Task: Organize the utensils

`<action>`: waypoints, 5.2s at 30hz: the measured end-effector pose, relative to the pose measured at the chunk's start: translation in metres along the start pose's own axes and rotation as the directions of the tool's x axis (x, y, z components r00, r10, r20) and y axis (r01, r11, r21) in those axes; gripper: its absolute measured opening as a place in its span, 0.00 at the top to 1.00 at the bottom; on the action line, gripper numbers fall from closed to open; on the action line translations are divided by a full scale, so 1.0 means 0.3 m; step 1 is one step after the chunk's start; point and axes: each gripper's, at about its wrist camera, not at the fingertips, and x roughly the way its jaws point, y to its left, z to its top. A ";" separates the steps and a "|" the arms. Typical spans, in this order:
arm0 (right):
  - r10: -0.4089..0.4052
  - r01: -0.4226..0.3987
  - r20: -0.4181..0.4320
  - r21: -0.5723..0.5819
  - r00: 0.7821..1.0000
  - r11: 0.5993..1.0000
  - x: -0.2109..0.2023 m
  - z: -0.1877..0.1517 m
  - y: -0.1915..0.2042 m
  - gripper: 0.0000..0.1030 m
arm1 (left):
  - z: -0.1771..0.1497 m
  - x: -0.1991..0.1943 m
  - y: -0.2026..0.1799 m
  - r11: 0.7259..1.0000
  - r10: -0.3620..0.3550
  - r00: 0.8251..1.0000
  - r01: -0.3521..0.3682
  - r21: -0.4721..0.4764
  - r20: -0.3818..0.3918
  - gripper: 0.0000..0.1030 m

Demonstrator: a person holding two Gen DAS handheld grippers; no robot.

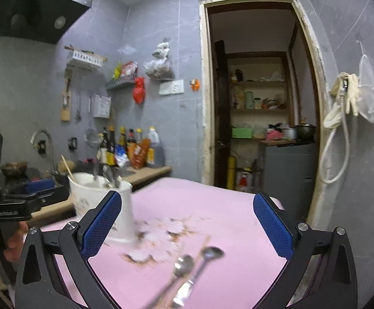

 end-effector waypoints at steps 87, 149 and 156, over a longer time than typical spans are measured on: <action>0.146 -0.173 -0.683 0.030 0.715 0.985 0.260 -0.277 -0.122 0.75 | -0.161 0.281 -0.118 0.982 -0.129 0.727 0.188 0.014 -0.674 0.86; -0.069 -0.093 -0.382 -0.388 0.922 0.917 0.210 -0.206 0.064 0.95 | -0.056 0.199 -0.058 0.989 -0.100 0.947 0.129 0.078 -0.306 0.72; -0.010 -0.094 -0.270 -0.371 0.963 0.924 0.160 -0.158 0.093 0.95 | -0.049 0.148 -0.065 0.990 -0.088 0.977 0.108 0.094 -0.193 0.72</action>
